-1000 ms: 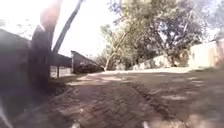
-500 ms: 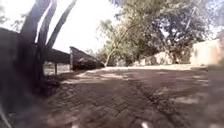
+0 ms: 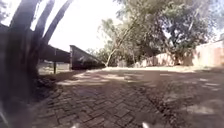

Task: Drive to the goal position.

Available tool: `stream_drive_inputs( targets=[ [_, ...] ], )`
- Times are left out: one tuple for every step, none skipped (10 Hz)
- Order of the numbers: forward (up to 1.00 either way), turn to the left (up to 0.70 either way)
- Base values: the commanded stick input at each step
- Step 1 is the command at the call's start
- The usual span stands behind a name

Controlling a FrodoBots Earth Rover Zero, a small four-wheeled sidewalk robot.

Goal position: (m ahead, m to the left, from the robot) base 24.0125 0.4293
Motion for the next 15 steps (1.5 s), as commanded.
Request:
stream_drive_inputs(
  targets=[
    [0.7,0.0],
    [0.7,0.0],
    [0.7,0.0],
    [0.7,0.0],
    [0.7,0.0],
    [0.7,0.0],
    [0.7,0.0],
    [0.7,0.0],
    [0.7,0.0],
    [0.69,0.0],
    [0.69,0.0],
    [0.68,0.0],
    [0.69,0.0],
    [0.68,0.0],
    [0.68,0.0]
  ],
)
